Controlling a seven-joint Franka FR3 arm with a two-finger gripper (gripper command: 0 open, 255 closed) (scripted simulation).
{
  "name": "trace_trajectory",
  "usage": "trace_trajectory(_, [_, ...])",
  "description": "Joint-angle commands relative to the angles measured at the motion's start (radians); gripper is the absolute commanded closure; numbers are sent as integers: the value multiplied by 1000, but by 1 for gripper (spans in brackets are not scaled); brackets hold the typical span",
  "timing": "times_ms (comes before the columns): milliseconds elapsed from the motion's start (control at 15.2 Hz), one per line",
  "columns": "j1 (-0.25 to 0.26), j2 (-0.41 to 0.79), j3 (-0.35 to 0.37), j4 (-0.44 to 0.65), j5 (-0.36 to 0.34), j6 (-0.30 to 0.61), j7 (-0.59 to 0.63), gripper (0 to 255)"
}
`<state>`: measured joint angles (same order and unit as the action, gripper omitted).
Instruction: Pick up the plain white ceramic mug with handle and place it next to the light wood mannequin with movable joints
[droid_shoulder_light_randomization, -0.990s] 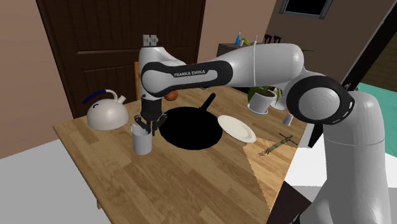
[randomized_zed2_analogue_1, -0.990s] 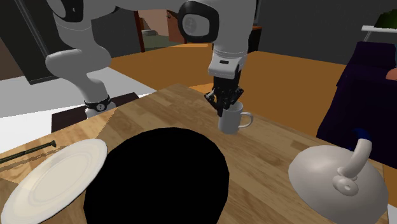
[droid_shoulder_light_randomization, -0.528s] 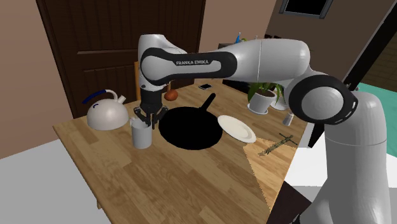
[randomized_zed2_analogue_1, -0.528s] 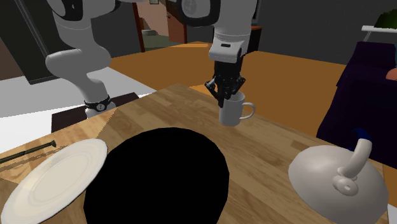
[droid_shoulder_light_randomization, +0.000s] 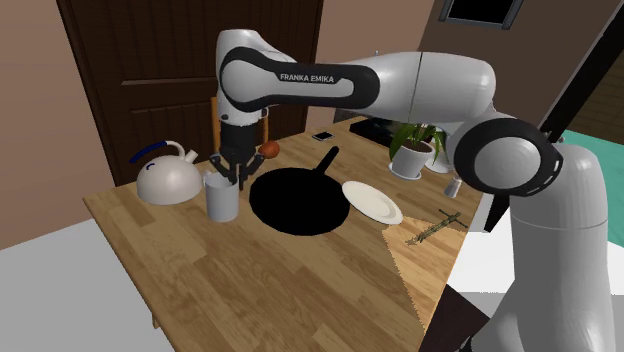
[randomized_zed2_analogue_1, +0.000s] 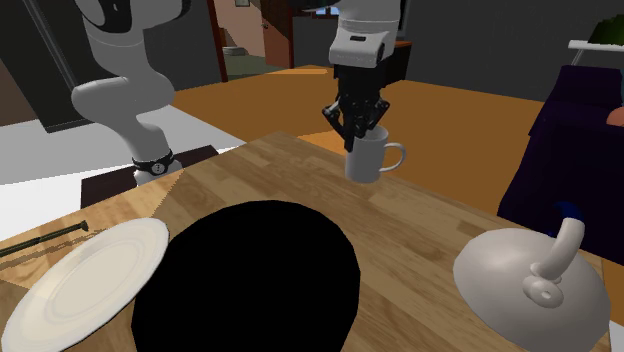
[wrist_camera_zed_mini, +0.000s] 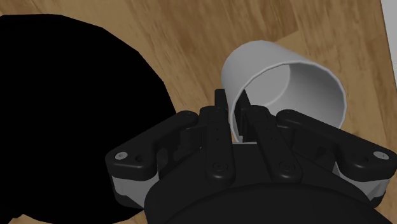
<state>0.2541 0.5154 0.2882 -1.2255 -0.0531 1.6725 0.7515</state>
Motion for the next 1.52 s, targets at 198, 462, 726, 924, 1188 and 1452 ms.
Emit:
trace_trajectory(198, [7, 10, 1, 86, -2, -76, 3, 255])
trace_trajectory(462, [17, 27, 1, 169, -6, -141, 6, 255])
trace_trajectory(726, [30, 56, 0, 271, -13, -214, 9, 255])
trace_trajectory(924, [-22, -37, -1, 126, 9, -164, -26, 255])
trace_trajectory(1188, [-106, -182, -14, -87, 47, -98, -106, 255])
trace_trajectory(1452, [-175, -296, -39, -241, 76, -59, -194, 255])
